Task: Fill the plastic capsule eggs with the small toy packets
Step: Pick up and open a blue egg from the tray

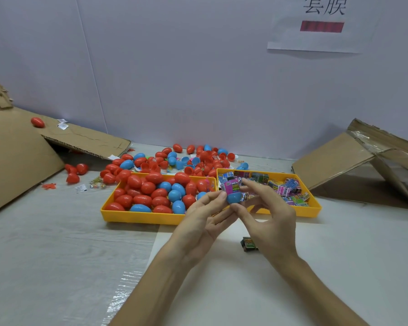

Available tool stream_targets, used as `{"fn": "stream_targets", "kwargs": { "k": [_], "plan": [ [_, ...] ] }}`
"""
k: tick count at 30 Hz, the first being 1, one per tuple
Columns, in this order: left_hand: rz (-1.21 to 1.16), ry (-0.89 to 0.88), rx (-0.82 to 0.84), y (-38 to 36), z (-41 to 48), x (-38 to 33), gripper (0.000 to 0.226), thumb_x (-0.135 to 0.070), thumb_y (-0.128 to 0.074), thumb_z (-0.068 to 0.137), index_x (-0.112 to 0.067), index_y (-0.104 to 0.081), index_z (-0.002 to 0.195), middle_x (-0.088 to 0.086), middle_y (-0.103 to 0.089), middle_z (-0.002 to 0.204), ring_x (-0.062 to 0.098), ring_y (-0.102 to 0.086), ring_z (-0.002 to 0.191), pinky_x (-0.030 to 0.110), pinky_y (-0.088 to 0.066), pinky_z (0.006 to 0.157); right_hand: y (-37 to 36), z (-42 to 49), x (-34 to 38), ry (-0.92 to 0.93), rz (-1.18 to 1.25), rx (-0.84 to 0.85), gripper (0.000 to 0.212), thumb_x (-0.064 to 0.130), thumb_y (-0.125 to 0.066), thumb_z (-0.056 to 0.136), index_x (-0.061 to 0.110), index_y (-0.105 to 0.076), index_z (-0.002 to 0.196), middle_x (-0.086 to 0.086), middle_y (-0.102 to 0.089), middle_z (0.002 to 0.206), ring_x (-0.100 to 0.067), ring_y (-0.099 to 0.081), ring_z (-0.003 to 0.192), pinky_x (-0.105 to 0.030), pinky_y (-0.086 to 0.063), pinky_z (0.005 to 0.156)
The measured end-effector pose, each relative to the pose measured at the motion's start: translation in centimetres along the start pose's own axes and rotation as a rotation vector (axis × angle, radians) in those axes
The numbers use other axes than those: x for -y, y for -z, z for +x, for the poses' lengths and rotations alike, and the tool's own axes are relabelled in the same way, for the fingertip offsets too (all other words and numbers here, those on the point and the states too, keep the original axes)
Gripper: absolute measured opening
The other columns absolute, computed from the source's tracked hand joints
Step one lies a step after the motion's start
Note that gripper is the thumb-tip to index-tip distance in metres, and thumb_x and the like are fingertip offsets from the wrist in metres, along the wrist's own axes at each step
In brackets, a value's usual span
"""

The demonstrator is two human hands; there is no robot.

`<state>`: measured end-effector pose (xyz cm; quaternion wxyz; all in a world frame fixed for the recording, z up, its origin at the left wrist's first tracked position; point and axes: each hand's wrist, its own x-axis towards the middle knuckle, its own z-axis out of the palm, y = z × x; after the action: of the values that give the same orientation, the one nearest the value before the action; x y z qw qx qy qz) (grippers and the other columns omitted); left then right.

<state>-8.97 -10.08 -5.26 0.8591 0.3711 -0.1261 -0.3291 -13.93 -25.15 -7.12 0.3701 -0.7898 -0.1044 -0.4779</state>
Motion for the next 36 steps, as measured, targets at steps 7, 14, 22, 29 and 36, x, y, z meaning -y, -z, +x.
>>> {"fn": "stream_targets", "kwargs": {
  "k": [7, 14, 22, 29, 36],
  "plan": [
    [0.026, 0.021, 0.034, 0.2, 0.0, 0.1, 0.029, -0.021, -0.065, 0.094, -0.009, -0.068, 0.120, 0.012, -0.074, 0.112, 0.023, -0.073, 0.103, 0.031, -0.059, 0.087, 0.0, 0.0, 0.0, 0.003, -0.025, -0.022, 0.036, 0.018, -0.080, 0.080, 0.006, -0.074, 0.113, 0.000, -0.072, 0.103, 0.001, -0.066, 0.092, -0.012, -0.052, 0.076],
    [0.061, 0.030, 0.040, 0.5, 0.2, 0.5, 0.020, -0.024, -0.062, 0.098, -0.017, -0.078, 0.106, 0.009, -0.074, 0.112, 0.024, -0.070, 0.113, 0.033, -0.058, 0.093, 0.1, 0.0, -0.2, 0.052, -0.110, -0.030, 0.034, 0.011, -0.080, 0.077, 0.000, -0.075, 0.109, 0.001, -0.070, 0.102, -0.009, -0.065, 0.094, -0.011, -0.052, 0.084],
    [0.067, 0.026, 0.049, 0.5, 0.4, 0.8, 0.031, -0.032, -0.066, 0.094, -0.013, -0.074, 0.117, 0.013, -0.070, 0.122, 0.026, -0.068, 0.117, 0.033, -0.058, 0.091, 0.1, 0.0, 0.0, 0.034, -0.109, -0.021, 0.036, 0.005, -0.084, 0.075, 0.003, -0.076, 0.111, -0.001, -0.072, 0.101, -0.007, -0.065, 0.094, -0.013, -0.052, 0.082],
    [0.149, 0.009, 0.065, 0.3, 0.3, 0.6, 0.047, -0.040, -0.060, 0.099, -0.009, -0.062, 0.134, 0.017, -0.064, 0.135, 0.027, -0.061, 0.128, 0.037, -0.053, 0.103, 0.0, 0.1, 0.2, 0.043, -0.107, 0.015, 0.046, 0.007, -0.086, 0.075, 0.005, -0.072, 0.119, -0.004, -0.070, 0.106, -0.007, -0.064, 0.097, -0.012, -0.050, 0.083],
    [0.192, 0.012, 0.016, 0.6, 0.5, 1.2, 0.057, -0.042, -0.061, 0.096, 0.000, -0.059, 0.134, 0.017, -0.064, 0.120, 0.033, -0.056, 0.131, 0.039, -0.052, 0.105, 0.0, 0.0, 0.0, 0.044, -0.134, -0.021, 0.032, 0.003, -0.084, 0.075, 0.001, -0.077, 0.106, -0.006, -0.071, 0.098, -0.015, -0.066, 0.088, -0.016, -0.054, 0.081]
  ]
}}
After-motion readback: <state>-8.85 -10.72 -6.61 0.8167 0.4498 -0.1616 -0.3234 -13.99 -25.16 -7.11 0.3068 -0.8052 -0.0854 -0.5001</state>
